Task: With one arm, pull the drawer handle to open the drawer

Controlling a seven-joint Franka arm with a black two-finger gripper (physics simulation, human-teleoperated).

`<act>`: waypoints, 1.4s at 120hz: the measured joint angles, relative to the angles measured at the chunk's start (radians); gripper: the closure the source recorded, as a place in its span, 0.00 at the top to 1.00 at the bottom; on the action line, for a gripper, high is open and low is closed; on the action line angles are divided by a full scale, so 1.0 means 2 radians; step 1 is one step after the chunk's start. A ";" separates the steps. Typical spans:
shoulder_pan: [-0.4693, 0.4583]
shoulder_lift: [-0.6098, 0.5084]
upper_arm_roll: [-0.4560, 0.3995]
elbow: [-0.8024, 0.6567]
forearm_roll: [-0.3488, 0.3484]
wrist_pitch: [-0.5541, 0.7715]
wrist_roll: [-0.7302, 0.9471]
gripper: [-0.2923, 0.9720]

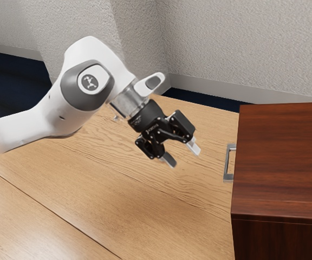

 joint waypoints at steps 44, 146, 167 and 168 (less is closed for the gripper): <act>-0.013 -0.001 -0.039 -0.016 -0.001 0.068 -0.010 0.64; -0.022 0.016 -0.046 -0.030 0.003 0.150 -0.036 0.61; -0.022 0.021 -0.047 -0.031 0.003 0.162 -0.042 0.60; -0.022 0.021 -0.047 -0.031 0.003 0.163 -0.043 0.60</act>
